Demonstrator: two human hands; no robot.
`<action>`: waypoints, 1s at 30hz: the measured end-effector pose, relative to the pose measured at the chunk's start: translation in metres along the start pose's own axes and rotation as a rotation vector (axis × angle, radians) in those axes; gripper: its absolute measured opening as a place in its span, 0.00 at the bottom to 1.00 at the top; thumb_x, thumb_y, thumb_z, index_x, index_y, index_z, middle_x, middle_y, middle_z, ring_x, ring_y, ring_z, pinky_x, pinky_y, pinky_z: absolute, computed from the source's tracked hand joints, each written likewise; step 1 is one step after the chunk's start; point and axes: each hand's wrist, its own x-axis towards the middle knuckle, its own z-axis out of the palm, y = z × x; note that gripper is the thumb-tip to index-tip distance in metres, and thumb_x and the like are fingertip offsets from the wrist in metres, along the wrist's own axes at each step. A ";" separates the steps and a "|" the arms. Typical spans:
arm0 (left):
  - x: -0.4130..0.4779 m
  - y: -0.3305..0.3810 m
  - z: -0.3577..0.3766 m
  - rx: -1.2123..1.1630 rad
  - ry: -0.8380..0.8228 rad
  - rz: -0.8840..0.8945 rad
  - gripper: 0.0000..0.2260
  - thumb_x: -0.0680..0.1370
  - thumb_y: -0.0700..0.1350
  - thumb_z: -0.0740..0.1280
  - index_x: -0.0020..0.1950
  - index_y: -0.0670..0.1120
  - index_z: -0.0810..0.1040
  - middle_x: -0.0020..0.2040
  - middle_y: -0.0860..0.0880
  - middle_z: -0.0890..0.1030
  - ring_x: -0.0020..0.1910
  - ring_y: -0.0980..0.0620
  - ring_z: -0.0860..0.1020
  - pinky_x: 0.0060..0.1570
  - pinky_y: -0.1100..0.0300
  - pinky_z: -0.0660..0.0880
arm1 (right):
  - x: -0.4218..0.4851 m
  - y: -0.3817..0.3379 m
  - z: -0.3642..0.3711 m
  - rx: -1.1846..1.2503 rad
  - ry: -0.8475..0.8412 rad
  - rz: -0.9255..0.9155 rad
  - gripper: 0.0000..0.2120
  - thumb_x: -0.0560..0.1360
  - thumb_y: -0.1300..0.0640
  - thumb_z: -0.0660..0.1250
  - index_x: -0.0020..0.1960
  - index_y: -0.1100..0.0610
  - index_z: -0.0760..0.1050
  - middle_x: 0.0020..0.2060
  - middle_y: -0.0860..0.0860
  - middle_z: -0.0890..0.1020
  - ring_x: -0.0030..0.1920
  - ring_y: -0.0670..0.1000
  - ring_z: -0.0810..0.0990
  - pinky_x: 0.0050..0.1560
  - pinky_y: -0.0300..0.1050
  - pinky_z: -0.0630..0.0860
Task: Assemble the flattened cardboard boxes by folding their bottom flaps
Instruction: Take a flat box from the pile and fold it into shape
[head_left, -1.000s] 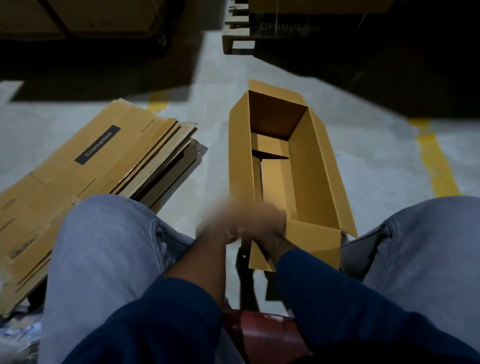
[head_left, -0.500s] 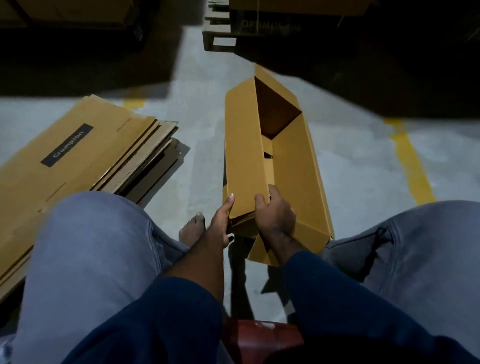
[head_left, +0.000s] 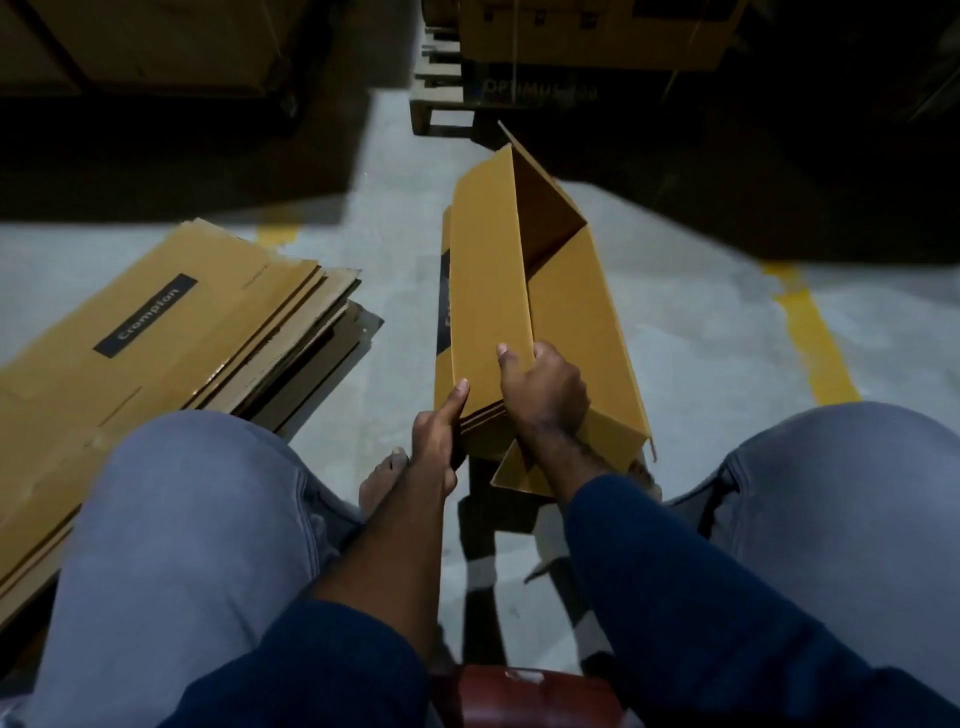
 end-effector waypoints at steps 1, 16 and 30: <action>0.000 0.009 -0.001 0.006 0.053 0.078 0.41 0.59 0.68 0.81 0.63 0.44 0.80 0.52 0.42 0.86 0.52 0.40 0.85 0.54 0.43 0.82 | 0.003 -0.006 -0.004 0.058 0.009 -0.001 0.18 0.80 0.38 0.66 0.53 0.53 0.79 0.40 0.44 0.76 0.43 0.50 0.79 0.42 0.43 0.71; -0.059 0.103 0.063 1.004 0.450 1.091 0.42 0.66 0.68 0.76 0.71 0.46 0.72 0.68 0.47 0.75 0.69 0.45 0.69 0.70 0.46 0.63 | 0.022 0.019 0.036 1.354 -0.213 0.776 0.26 0.74 0.38 0.72 0.60 0.58 0.82 0.50 0.60 0.87 0.50 0.63 0.87 0.54 0.64 0.83; -0.009 -0.026 0.042 1.383 -0.312 0.338 0.18 0.81 0.48 0.67 0.70 0.46 0.76 0.67 0.45 0.78 0.64 0.44 0.77 0.61 0.53 0.75 | 0.023 0.080 0.035 0.312 -0.417 0.398 0.35 0.79 0.49 0.70 0.82 0.50 0.59 0.78 0.54 0.67 0.72 0.61 0.71 0.67 0.48 0.72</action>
